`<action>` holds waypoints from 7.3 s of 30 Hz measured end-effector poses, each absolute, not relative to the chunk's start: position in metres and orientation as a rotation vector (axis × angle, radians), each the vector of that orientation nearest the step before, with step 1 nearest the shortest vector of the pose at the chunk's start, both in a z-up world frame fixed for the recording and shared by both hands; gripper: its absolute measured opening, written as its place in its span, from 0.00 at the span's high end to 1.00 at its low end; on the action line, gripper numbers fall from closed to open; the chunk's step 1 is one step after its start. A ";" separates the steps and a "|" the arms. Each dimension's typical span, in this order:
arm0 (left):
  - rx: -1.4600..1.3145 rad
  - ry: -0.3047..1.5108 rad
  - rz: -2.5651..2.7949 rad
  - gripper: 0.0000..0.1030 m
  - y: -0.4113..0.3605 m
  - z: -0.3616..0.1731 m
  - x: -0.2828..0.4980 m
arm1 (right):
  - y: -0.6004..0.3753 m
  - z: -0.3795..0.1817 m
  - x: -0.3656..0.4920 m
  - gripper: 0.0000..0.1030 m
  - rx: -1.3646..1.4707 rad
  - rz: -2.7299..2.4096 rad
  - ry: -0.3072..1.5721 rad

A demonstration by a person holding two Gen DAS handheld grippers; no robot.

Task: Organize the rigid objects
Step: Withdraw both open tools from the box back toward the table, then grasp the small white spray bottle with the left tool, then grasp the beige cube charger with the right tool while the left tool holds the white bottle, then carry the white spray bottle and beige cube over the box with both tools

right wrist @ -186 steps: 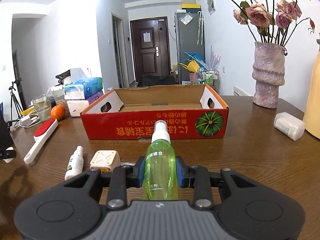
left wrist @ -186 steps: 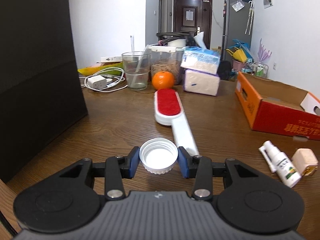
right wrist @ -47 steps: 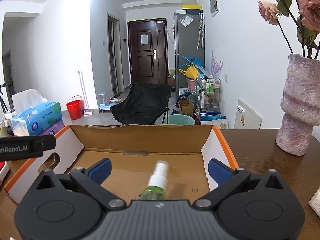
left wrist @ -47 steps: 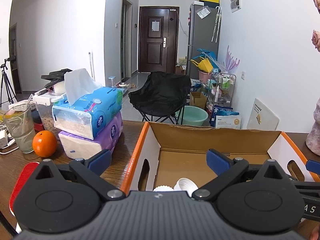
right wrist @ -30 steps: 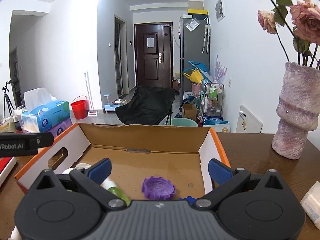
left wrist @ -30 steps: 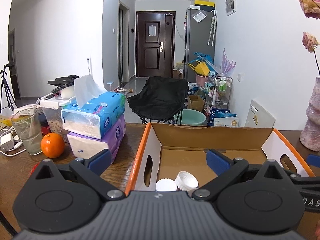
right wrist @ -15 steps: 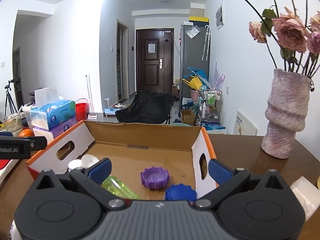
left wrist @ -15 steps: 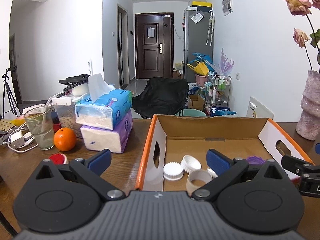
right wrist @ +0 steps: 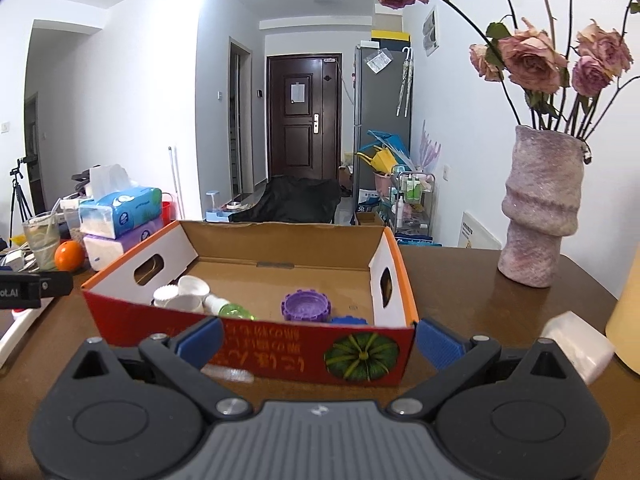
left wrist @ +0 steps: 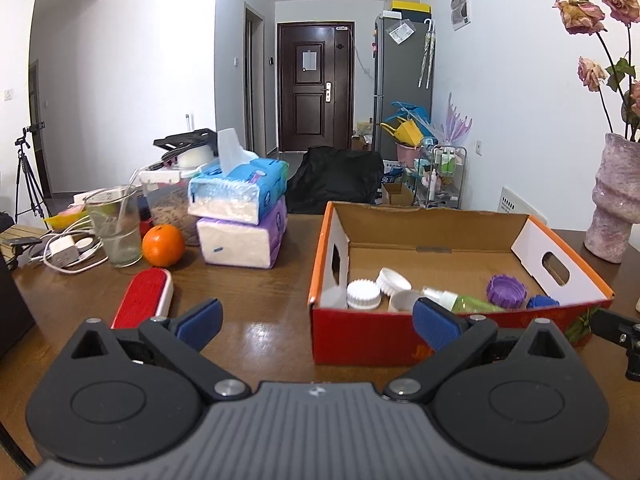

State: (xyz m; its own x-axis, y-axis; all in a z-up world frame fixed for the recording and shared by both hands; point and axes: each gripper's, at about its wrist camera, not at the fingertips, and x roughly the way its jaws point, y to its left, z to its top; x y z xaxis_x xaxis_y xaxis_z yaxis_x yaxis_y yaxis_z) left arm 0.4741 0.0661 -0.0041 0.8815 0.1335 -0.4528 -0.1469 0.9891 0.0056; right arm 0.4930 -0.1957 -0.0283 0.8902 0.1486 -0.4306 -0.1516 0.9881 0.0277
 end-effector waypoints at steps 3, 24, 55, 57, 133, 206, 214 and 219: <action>-0.029 0.475 0.150 0.00 0.068 -0.005 0.462 | -0.198 -0.028 0.481 0.00 -0.004 0.154 0.450; -0.049 0.544 0.133 0.00 0.065 -0.032 0.389 | -0.198 -0.040 0.403 0.00 0.003 0.174 0.472; -0.010 0.657 0.234 0.12 0.054 -0.071 0.434 | -0.200 -0.060 0.394 0.00 0.020 0.162 0.527; -0.014 0.674 0.227 0.17 0.054 -0.074 0.438 | -0.201 -0.060 0.395 0.00 0.022 0.159 0.528; -0.096 0.492 0.146 0.72 0.106 -0.027 0.405 | -0.057 -0.085 0.458 0.25 -0.050 0.235 0.614; -0.137 0.383 0.145 0.72 0.018 0.014 0.458 | -0.168 -0.021 0.480 0.63 0.145 0.202 0.328; -0.159 0.376 0.133 0.72 0.017 0.017 0.482 | -0.171 -0.025 0.499 0.63 0.141 0.185 0.331; -0.159 0.377 0.123 0.72 0.013 0.016 0.500 | -0.172 -0.027 0.514 0.63 0.136 0.180 0.333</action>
